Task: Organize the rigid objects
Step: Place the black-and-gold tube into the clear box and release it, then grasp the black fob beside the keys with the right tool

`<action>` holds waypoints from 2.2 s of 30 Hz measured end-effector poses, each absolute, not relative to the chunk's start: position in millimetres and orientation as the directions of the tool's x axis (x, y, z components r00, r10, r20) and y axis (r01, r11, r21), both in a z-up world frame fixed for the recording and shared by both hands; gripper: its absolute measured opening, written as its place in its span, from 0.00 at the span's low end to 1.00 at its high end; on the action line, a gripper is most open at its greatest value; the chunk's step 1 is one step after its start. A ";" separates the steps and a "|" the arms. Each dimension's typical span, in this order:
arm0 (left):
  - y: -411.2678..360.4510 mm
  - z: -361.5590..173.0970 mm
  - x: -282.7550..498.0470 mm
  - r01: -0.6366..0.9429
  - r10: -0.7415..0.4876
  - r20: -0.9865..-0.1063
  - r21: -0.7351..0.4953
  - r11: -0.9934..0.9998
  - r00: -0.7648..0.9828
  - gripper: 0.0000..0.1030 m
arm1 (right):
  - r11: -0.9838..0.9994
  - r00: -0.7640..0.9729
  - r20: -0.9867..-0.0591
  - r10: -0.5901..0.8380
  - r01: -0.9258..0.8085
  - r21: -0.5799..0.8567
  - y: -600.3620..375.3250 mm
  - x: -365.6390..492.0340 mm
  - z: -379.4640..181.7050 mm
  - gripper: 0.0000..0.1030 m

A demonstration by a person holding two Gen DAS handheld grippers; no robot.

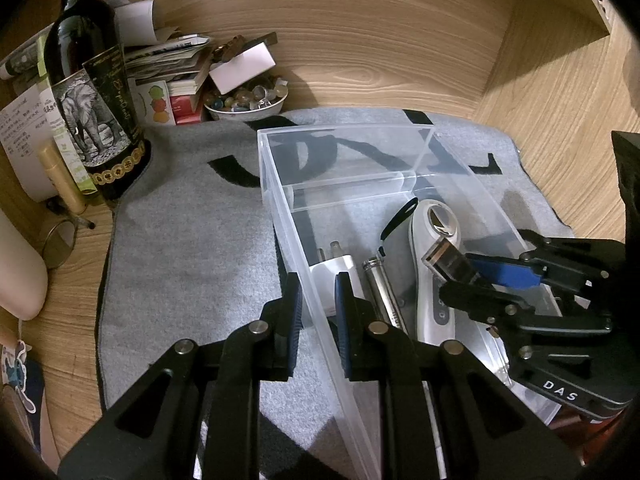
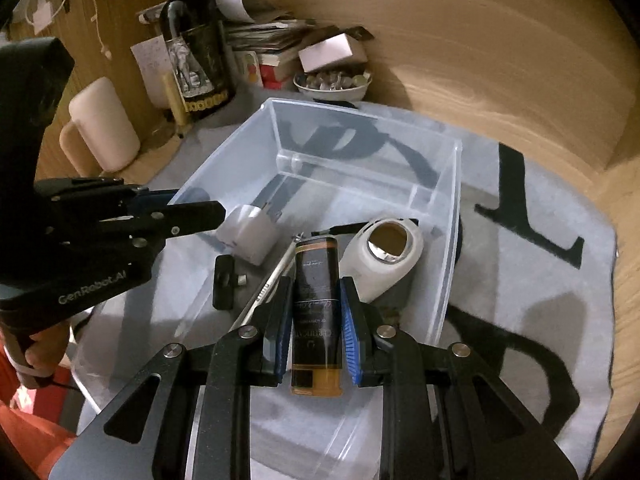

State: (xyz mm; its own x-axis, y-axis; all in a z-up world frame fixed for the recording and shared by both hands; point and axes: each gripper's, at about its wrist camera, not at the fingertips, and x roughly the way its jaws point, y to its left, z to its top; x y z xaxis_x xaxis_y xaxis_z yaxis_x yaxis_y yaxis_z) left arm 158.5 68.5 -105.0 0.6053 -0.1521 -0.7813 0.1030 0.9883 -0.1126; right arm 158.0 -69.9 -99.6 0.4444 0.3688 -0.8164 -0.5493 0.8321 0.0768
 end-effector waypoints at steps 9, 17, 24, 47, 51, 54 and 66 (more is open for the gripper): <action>68.3 -104.8 158.6 0.104 -0.153 -0.781 -0.113 0.988 0.605 0.15 | 0.839 0.448 -0.819 0.357 -0.540 0.070 -71.0 159.4 -98.8 0.21; 68.1 -104.8 158.6 0.102 -0.152 -0.781 -0.113 0.988 0.606 0.15 | 0.870 0.540 -0.767 0.347 -0.491 0.048 -92.4 149.9 -79.4 0.44; 67.6 -104.6 158.7 0.103 -0.152 -0.782 -0.112 0.988 0.605 0.15 | 0.920 0.655 -0.696 0.292 -0.392 0.018 -126.8 138.9 -53.5 0.60; 65.9 -103.8 160.1 0.102 -0.146 -0.784 -0.105 0.989 0.603 0.15 | 0.989 0.609 -0.780 0.146 -0.114 0.096 -219.5 91.3 -105.6 0.60; 66.2 -103.7 160.4 0.103 -0.146 -0.783 -0.105 0.989 0.604 0.15 | 0.980 0.573 -0.798 0.189 -0.164 0.114 -206.3 85.6 -111.6 0.42; 66.1 -103.7 160.3 0.102 -0.146 -0.783 -0.106 0.989 0.604 0.15 | 0.976 0.547 -0.813 0.200 -0.185 0.116 -199.2 87.3 -121.2 0.35; 66.9 -105.0 160.7 0.102 -0.150 -0.786 -0.110 0.989 0.600 0.15 | 0.981 0.535 -0.830 0.155 -0.179 0.067 -192.5 106.0 -138.4 0.22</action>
